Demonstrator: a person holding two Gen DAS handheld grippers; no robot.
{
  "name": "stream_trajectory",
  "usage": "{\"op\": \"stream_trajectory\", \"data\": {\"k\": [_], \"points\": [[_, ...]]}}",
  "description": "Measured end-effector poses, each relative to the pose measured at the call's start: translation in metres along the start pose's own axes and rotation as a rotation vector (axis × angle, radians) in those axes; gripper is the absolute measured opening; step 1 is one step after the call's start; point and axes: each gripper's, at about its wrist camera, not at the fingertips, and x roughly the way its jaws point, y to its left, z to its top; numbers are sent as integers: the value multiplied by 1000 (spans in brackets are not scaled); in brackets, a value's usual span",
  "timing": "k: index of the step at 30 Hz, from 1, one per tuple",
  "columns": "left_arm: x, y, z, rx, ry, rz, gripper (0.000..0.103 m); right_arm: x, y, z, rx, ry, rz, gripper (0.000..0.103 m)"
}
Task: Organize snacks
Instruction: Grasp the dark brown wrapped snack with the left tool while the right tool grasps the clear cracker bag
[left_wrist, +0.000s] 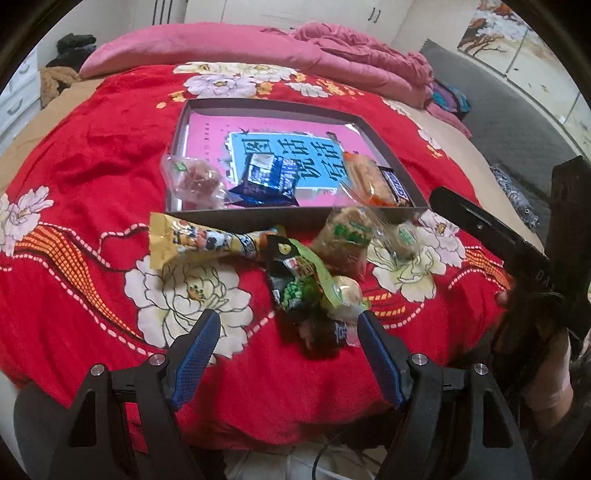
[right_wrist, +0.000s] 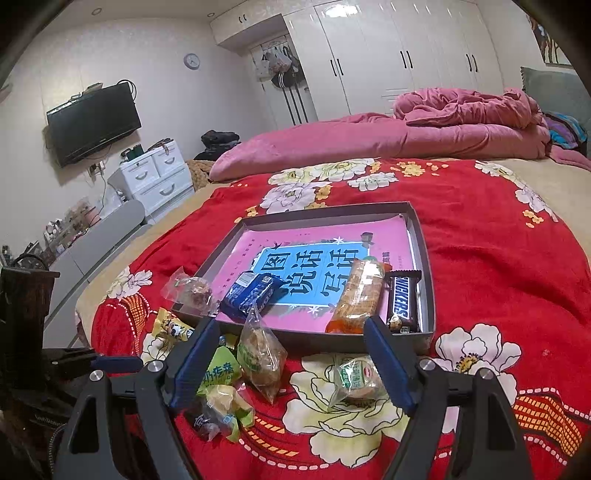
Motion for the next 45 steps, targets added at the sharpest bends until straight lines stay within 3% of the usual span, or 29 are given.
{"op": "stream_trajectory", "data": {"k": [16,32,38,45], "points": [[27,-15,-18,28,91,-15,78,-3,9,-10,-17,43,12,80],[39,-17,-16,23,95,0,78,13,10,-17,-16,98,22,80],[42,-16,-15,13,93,-1,65,20,11,-17,-17,117,18,80],[49,-17,-15,-15,108,-56,49,33,11,-21,-10,154,11,80]]}}
